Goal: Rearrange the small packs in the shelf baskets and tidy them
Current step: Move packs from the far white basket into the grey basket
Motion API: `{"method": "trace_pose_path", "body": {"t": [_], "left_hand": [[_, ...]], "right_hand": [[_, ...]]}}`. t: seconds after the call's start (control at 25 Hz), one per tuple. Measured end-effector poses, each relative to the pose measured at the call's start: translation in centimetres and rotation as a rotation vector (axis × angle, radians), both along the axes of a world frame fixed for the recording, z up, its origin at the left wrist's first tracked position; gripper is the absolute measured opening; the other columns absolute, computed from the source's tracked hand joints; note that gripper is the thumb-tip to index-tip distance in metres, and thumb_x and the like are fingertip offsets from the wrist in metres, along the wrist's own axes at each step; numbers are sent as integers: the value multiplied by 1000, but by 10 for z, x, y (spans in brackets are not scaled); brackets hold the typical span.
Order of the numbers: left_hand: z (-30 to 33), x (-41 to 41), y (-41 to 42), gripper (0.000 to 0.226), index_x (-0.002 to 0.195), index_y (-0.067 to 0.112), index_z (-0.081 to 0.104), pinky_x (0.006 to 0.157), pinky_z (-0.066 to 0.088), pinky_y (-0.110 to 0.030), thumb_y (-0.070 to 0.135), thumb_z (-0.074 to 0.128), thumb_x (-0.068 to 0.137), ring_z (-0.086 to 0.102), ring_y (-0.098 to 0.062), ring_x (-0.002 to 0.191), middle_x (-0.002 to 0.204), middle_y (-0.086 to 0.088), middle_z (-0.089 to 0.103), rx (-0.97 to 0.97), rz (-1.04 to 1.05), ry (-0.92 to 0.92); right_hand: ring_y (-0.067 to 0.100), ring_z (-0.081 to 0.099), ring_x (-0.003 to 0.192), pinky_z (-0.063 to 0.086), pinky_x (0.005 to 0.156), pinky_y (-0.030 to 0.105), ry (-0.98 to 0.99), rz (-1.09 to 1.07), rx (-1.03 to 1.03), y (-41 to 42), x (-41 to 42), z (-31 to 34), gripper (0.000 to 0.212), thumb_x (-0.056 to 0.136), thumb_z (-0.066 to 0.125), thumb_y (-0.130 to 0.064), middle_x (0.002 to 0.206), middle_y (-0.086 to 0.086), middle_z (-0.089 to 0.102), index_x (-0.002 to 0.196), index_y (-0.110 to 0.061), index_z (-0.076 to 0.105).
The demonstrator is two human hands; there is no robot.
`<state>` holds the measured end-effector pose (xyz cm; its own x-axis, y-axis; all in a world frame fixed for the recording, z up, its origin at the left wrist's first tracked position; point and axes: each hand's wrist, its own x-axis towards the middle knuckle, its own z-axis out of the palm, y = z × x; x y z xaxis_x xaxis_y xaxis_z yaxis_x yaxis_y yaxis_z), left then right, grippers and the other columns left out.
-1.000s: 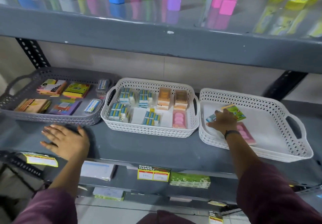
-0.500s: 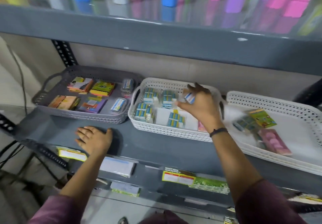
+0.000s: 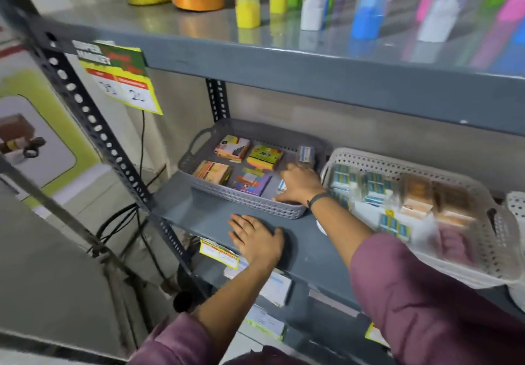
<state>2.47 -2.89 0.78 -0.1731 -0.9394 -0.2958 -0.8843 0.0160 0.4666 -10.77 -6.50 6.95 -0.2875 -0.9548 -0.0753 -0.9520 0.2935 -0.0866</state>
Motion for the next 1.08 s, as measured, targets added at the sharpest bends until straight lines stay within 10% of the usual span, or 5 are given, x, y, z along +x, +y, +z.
{"method": "trace_pose_path", "body": {"t": [0.48,0.84,1.08], "left_hand": [[-6,-11,8,85,146,-4,3,118,-3,-46,50,35,90,-6,-33,145,157,-22,-3,-140,94,-104],[-30,-21,9,84,144,-9,13,117,4,-51,49,38,89,5,-36,144,155,-26,10,-306,170,-159],[-31,-25,12,84,145,-8,12,117,4,-50,51,35,90,4,-35,145,155,-25,9,-299,170,-186]], "right_hand": [[30,44,133,33,114,39,-203,-278,-647,129,-67,13,50,88,63,-33,141,16,51,131,-9,57],[36,42,132,31,110,40,76,-786,-560,299,-207,-6,45,97,45,-24,139,26,50,135,-1,49],[45,34,131,35,107,54,-86,-1111,-118,364,-275,-28,49,94,48,-30,138,30,40,132,0,43]]}}
